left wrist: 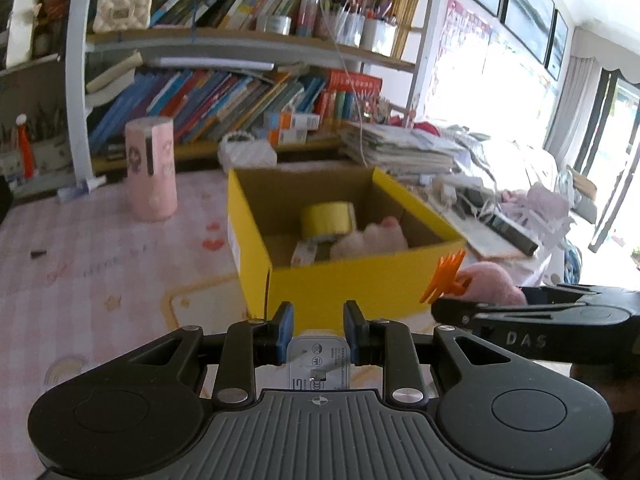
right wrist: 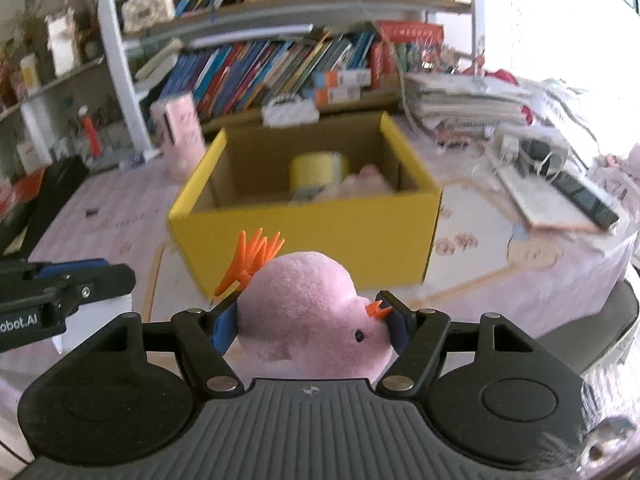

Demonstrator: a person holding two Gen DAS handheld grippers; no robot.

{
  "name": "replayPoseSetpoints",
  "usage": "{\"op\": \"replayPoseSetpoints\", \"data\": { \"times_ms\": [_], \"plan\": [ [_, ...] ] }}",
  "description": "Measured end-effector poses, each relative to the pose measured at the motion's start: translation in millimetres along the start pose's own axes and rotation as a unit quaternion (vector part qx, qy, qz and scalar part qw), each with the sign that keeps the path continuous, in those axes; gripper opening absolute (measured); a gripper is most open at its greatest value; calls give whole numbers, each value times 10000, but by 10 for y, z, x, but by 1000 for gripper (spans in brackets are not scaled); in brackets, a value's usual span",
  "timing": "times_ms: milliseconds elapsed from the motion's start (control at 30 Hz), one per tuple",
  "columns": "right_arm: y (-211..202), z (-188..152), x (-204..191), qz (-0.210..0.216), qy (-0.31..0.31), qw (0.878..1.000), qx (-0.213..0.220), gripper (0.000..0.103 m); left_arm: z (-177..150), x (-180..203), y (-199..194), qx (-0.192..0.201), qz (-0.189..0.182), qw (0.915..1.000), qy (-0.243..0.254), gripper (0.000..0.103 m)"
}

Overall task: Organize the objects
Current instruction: 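Carry the charger with the left tool while the right tool carries the chick to the box, then lower the charger into the box and open the left tool while the right tool releases the chick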

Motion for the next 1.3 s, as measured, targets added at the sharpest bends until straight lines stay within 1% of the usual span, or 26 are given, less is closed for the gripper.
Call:
{"op": "replayPoseSetpoints", "data": {
  "times_ms": [233,400,567,667,733,867,1100,1133,1167,1233,1267,1300],
  "plan": [
    [39,436,201,64,2,9993,375,69,318,117,195,173,77,9998,86,25],
    [163,655,334,113,-105,9988,461,69,489,202,347,257,177,9995,58,25],
    [346,828,434,191,-307,9982,482,69,615,230,524,237,325,9992,-52,25],
    [500,915,465,290,-472,9976,417,69,692,230,660,179,437,9988,-128,25],
    [605,952,473,370,-584,9970,350,69,749,234,730,243,498,9984,-138,25],
    [864,996,463,490,-885,9948,116,69,868,254,897,201,652,9976,-136,25],
    [1257,1033,444,747,-1243,9886,-395,69,958,213,1208,-24,837,9962,-218,25],
    [1284,1037,429,768,-1326,9875,-379,69,961,198,1262,-84,860,9960,-238,25],
    [1307,1042,411,811,-1403,9860,-401,69,963,181,1316,-143,880,9956,-271,19],
    [1349,1065,377,785,-1532,9844,-371,67,962,150,1433,-313,918,9948,-313,13],
    [1367,1078,362,803,-1623,9828,-351,61,954,141,1470,-360,955,9942,-327,13],
    [1404,1093,352,883,-1683,9808,-426,53,946,132,1505,-405,970,9939,-338,13]
  ]
}}
Point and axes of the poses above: each gripper's, at about its wrist camera, not at the fingertips, and y roughly the way its jaws point, x to its right, z to its top, the point moved 2 cm from there along y, roughly the way its jaws point, and after that the axes turned 10 degrees about -x, right-handed, at the moved point
